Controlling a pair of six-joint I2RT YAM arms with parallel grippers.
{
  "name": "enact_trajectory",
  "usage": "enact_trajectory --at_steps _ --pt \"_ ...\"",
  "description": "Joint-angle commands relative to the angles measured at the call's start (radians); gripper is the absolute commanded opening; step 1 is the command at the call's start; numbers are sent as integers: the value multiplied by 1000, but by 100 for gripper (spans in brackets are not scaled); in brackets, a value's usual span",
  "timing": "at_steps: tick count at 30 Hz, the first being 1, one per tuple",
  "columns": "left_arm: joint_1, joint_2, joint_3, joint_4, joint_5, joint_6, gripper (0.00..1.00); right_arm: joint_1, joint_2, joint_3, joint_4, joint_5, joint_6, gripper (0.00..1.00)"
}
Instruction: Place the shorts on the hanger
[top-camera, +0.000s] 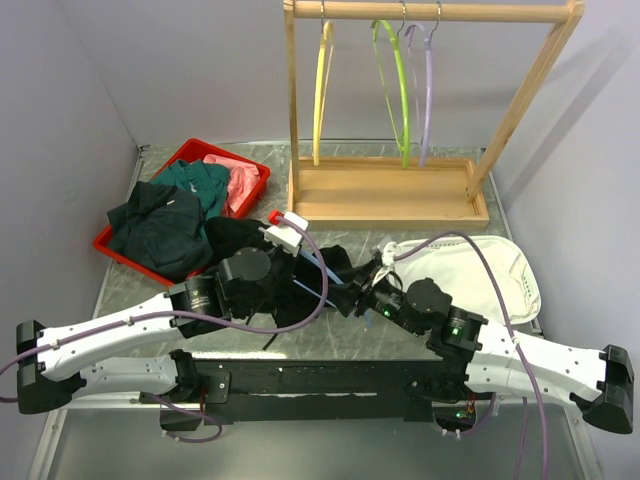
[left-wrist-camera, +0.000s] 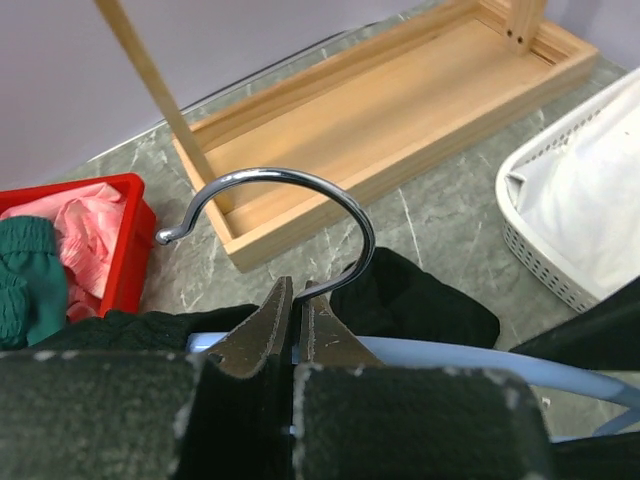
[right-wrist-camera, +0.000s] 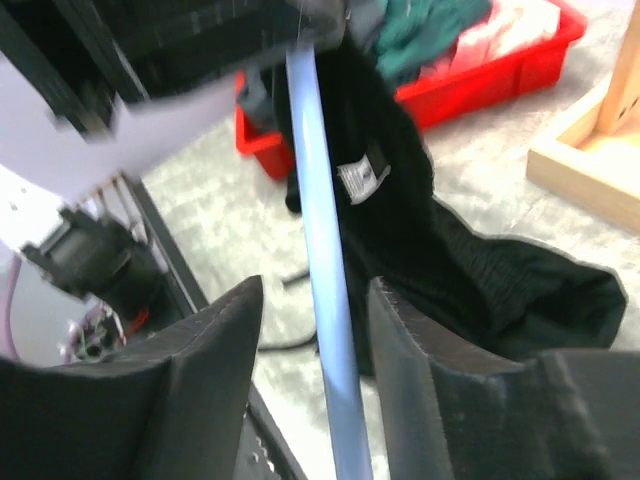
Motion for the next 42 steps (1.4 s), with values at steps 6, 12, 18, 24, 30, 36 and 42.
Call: enact_trajectory --at_steps 6,12,18,24,30,36,42 --pt "-1 -51 -26 131 -107 -1 1 2 -169 63 -100 257 220 54" --pt "2 -86 -45 133 -115 -4 1 -137 -204 -54 -161 135 404 41" --pt "3 -105 -39 167 -101 4 1 -403 34 -154 136 -272 429 39" --pt "8 -88 -4 159 -90 10 1 -385 273 -108 285 -258 397 41" --pt "11 -97 18 153 -83 43 1 -322 435 -68 356 -191 392 42" --pt "14 -97 43 142 -71 36 1 -314 540 -26 400 -79 426 41" --pt "15 -94 66 95 -64 28 1 -314 553 -29 405 0 441 41"
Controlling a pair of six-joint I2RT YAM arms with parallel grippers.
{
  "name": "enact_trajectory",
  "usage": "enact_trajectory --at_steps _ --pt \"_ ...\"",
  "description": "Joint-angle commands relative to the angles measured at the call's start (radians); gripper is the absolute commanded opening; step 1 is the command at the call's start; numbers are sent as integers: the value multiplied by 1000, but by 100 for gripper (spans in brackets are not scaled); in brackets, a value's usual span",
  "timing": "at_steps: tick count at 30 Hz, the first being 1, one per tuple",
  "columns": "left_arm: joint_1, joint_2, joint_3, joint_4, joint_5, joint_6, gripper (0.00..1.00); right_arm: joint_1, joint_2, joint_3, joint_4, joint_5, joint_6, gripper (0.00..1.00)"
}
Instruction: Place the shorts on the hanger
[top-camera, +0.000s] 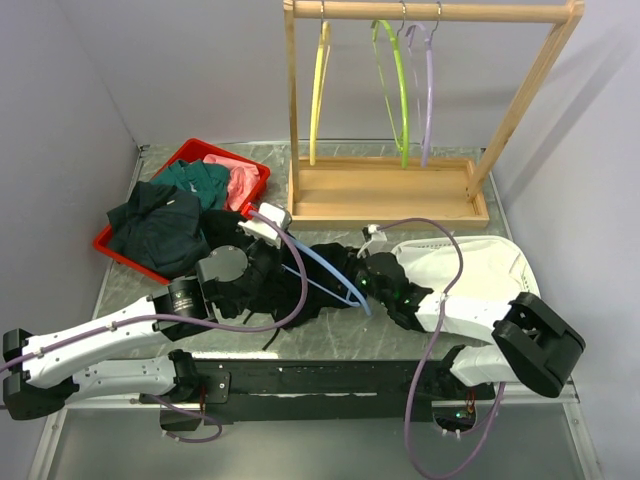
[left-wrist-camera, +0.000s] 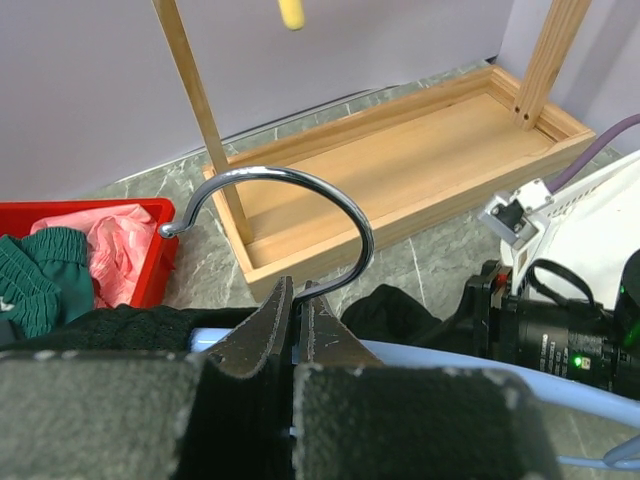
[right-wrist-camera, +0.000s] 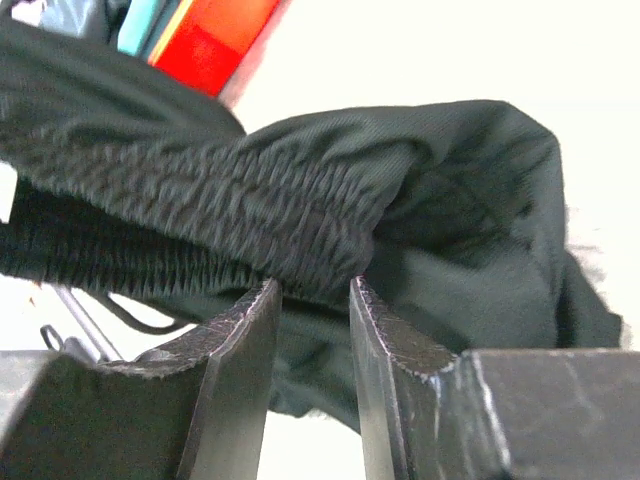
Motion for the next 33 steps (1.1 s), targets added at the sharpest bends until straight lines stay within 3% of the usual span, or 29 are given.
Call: enact_trajectory --at_steps 1,10,17,20,25,31,33 --pt "7 -13 72 24 9 17 1 4 -3 24 94 94 22 42" --pt "8 -12 83 7 26 -34 1 4 144 87 143 72 41 41" --pt "10 -2 86 25 -8 -70 1 3 132 70 160 135 39 42" --pt "10 9 98 21 -6 -70 1 1 147 59 217 126 41 48" --pt "11 12 115 21 -38 -63 1 -1 207 38 344 97 54 49" --pt "19 -2 115 47 -72 -46 1 -5 202 30 364 147 50 28" --pt "25 -9 112 65 -89 -29 1 -10 181 21 358 173 51 12"
